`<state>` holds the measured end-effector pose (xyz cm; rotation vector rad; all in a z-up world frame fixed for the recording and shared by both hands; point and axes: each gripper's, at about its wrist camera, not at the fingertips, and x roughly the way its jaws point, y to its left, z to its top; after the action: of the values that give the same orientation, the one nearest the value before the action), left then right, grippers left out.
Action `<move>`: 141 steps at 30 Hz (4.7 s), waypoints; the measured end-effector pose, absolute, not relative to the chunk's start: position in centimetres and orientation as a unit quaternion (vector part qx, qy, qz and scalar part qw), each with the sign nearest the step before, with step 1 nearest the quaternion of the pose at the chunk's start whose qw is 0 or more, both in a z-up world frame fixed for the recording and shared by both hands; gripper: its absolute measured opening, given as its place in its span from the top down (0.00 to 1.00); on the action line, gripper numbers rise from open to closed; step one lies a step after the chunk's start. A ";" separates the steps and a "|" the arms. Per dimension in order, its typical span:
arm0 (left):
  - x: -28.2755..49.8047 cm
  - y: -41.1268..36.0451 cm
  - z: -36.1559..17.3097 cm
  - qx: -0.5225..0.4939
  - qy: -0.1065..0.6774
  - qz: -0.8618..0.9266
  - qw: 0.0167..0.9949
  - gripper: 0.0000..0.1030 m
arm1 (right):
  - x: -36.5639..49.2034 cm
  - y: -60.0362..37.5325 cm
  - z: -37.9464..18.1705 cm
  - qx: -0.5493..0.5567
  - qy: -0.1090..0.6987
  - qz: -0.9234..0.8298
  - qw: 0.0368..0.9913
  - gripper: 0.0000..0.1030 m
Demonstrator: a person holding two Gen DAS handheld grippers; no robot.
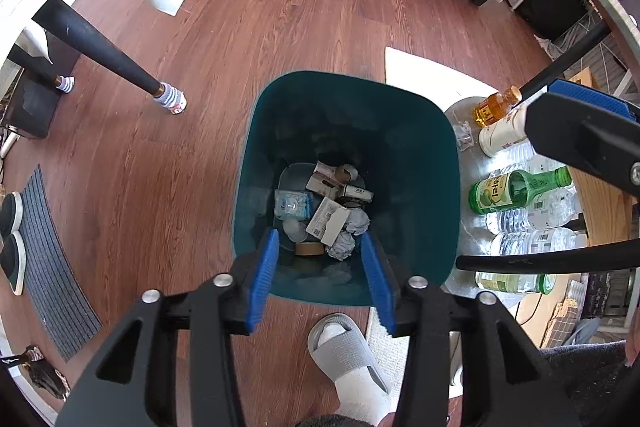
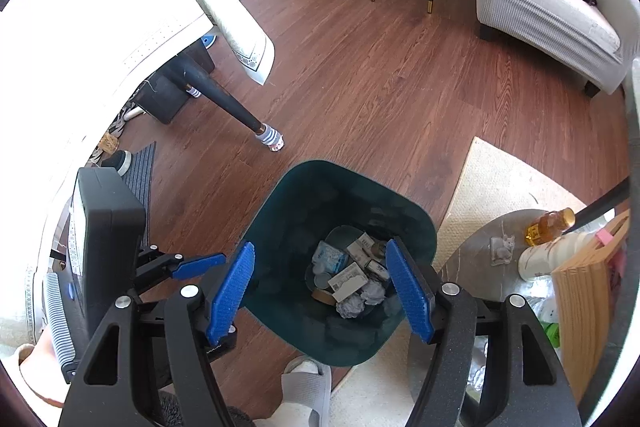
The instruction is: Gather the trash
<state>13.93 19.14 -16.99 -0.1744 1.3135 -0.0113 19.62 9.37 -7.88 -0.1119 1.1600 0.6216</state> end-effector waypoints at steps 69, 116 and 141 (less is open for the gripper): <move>-5.7 9.0 3.5 -0.008 0.264 0.047 0.963 0.04 | -5.9 -23.9 5.2 -0.007 0.246 0.110 0.963 0.04; -5.6 8.9 3.2 -0.013 0.273 0.038 0.961 0.03 | -6.1 -22.4 5.2 -0.041 0.251 0.140 0.957 0.04; -5.5 8.8 3.2 -0.012 0.274 0.038 0.961 0.03 | -6.2 -22.3 5.2 -0.043 0.250 0.140 0.957 0.04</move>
<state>-5.50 8.84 3.21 -0.0248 0.5553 0.0773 -6.24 -22.32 5.18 -0.0863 0.5078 0.2832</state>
